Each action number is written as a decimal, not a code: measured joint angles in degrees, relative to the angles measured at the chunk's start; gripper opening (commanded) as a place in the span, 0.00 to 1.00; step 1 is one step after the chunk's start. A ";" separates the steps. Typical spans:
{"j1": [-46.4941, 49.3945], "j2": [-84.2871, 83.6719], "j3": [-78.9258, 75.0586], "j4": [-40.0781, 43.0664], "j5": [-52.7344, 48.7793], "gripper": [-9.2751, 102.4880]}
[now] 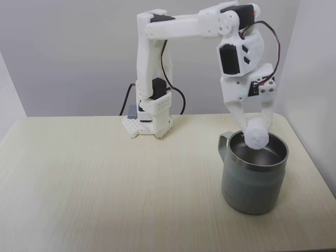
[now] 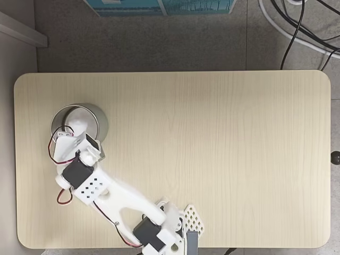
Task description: Grasp a dressing and put it in the cup.
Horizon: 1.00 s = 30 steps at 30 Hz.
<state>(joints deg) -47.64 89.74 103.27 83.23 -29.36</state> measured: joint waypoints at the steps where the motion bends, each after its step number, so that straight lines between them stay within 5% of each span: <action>1: 0.00 0.00 0.00 -0.18 0.26 0.17; 3: 0.00 0.00 -0.18 -0.53 0.53 0.34; 5: 0.00 -0.70 -1.32 -0.62 0.53 0.39; 30: -0.09 -12.39 -15.03 -6.24 0.44 0.39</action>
<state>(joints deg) -47.72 77.34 88.24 76.99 -28.92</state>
